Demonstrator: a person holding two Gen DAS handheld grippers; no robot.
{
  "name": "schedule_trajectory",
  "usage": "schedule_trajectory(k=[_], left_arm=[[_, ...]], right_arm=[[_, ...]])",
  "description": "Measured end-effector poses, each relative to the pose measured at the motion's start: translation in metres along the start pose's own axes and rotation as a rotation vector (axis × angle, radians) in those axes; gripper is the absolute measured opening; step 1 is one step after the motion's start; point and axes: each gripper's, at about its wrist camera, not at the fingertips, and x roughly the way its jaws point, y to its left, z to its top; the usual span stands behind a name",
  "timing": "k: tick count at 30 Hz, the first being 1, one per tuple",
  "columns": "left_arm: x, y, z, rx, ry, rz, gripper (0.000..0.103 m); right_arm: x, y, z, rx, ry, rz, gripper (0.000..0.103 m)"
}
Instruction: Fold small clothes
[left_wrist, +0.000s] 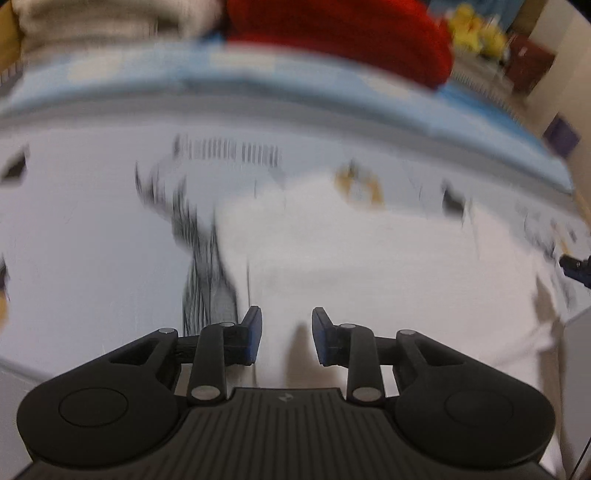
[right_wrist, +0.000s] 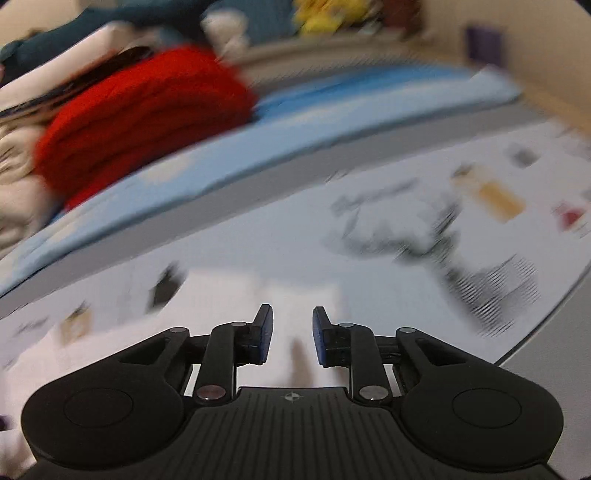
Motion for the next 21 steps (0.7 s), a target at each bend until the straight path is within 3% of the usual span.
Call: schedule_trajectory(k=[2, 3, 6, 9, 13, 16, 21], left_arm=[[0.01, 0.0, -0.01, 0.012, 0.073, 0.073, 0.038], [0.009, -0.002, -0.013, 0.012, 0.073, 0.101, 0.04], [-0.018, -0.011, -0.011, -0.005, 0.0, 0.134, 0.041], [-0.065, -0.031, -0.01, 0.021, -0.148, 0.105, 0.049], [-0.12, -0.057, -0.026, 0.072, -0.34, 0.1, 0.05], [-0.154, -0.072, -0.046, 0.07, -0.448, 0.099, 0.05], [-0.21, -0.088, -0.088, 0.043, -0.525, 0.073, 0.053]], right_arm=[[0.021, -0.007, -0.015, 0.013, 0.184, -0.022, 0.028], [0.024, -0.013, -0.024, 0.029, 0.217, -0.06, 0.018], [0.001, -0.013, -0.019, 0.045, 0.173, -0.074, 0.016], [-0.05, 0.0, -0.004, -0.01, 0.009, -0.031, 0.017], [-0.124, 0.014, -0.005, -0.05, -0.181, 0.025, 0.022], [-0.175, 0.019, -0.016, -0.058, -0.254, 0.084, 0.024], [-0.254, 0.02, -0.042, -0.123, -0.328, 0.161, 0.026]])
